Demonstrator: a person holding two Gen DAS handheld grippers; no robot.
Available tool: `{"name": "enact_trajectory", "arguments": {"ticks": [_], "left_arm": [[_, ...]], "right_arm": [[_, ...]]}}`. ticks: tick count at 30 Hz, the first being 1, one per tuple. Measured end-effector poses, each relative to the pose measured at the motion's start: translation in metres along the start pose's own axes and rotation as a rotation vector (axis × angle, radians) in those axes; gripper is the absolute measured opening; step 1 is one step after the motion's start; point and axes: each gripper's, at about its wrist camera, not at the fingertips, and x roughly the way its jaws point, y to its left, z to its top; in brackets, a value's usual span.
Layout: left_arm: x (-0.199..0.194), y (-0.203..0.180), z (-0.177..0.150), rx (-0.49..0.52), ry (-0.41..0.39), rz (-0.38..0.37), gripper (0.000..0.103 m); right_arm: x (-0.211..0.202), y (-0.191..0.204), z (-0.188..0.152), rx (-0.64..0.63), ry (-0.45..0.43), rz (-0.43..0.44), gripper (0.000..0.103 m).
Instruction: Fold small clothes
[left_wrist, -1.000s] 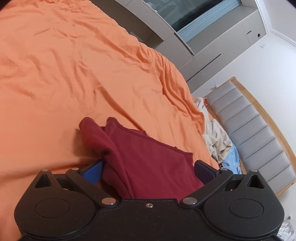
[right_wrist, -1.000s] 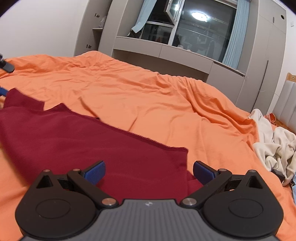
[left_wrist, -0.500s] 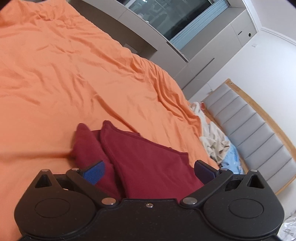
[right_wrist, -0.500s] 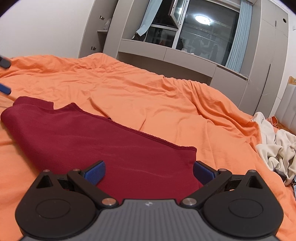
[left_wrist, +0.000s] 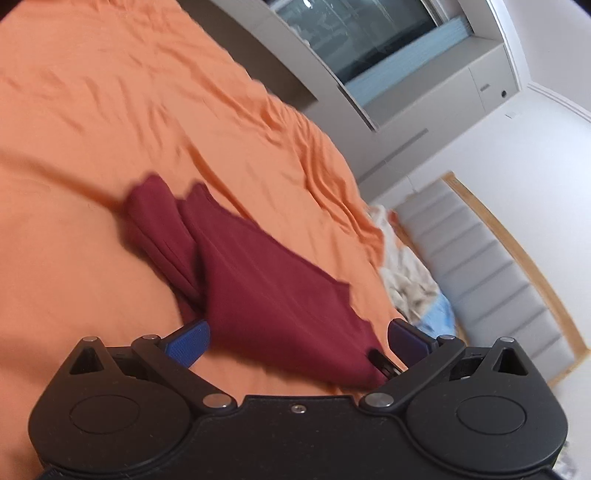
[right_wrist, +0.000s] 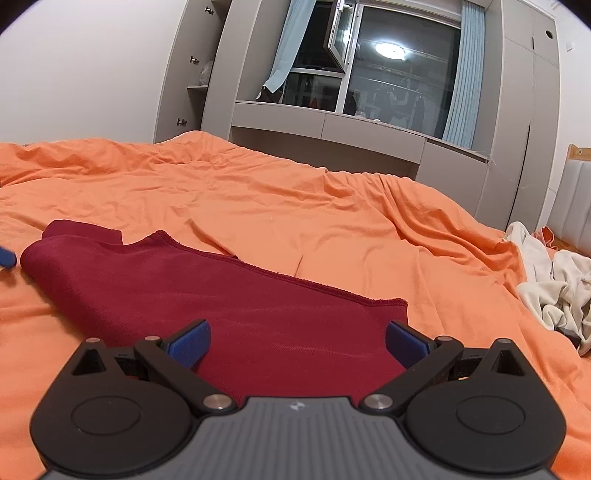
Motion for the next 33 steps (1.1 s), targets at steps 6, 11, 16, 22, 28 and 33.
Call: {"name": "enact_trajectory", "arguments": {"ticks": [6,11,16,22,28,33], "left_arm": [[0.029,-0.007,-0.022,-0.012,0.086,-0.018,0.102],[0.049,-0.01,-0.022,-0.021,0.066,0.04,0.102],[0.058,-0.008,-0.017,-0.054,-0.031,0.124,0.102],[0.085,-0.022,-0.01,0.022,-0.058,0.243,0.102],[0.089,-0.007,-0.003,-0.027,-0.1,0.252,0.102],[0.082,-0.004,-0.012,-0.026,-0.156,0.22,0.102]], "right_arm": [[0.004,0.002,-0.005,0.006,0.022,0.006,0.103],[0.008,0.001,-0.007,0.02,0.04,0.016,0.103],[0.013,0.002,-0.011,0.024,0.063,0.012,0.103],[0.014,0.003,-0.013,0.021,0.071,0.016,0.103],[0.02,0.009,-0.017,-0.005,0.088,0.012,0.103],[0.021,0.01,-0.018,-0.01,0.09,0.011,0.103]]}}
